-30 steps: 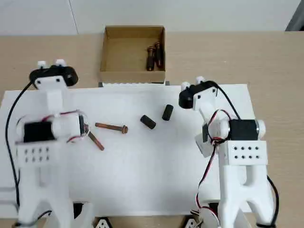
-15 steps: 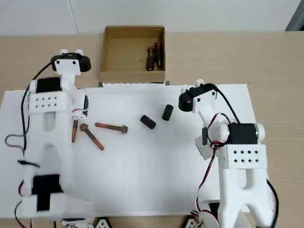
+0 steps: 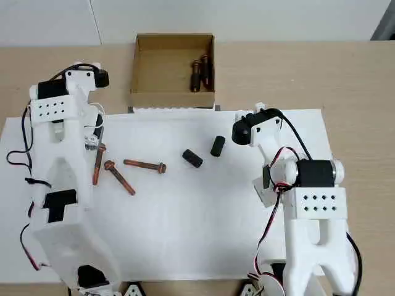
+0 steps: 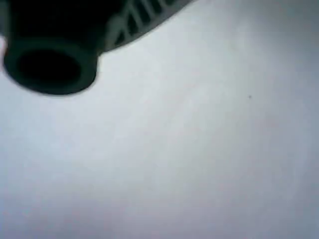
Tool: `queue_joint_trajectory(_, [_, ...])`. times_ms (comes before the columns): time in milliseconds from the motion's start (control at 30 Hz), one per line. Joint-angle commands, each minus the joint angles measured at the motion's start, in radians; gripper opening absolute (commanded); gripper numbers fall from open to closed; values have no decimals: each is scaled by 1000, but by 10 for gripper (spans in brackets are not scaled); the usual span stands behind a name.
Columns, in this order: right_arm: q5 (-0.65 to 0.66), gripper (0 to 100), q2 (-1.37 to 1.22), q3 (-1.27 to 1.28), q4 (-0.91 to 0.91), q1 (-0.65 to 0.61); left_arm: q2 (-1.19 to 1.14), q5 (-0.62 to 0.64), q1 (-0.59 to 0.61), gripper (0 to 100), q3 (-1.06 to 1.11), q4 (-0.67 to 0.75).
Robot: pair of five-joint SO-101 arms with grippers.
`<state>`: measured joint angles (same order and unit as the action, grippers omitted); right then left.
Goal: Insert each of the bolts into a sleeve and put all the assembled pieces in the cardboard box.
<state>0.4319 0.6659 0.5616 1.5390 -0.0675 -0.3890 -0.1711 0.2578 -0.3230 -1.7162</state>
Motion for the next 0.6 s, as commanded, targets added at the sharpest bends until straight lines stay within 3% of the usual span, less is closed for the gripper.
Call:
queue_joint_trajectory(0, [-9,4,22,-3,-16,5,-14,-14,2,69,-41,-14])
queue_joint_trajectory(567, [-9,4,18,-3,-18,4,-193,-43,3,70,-47,61])
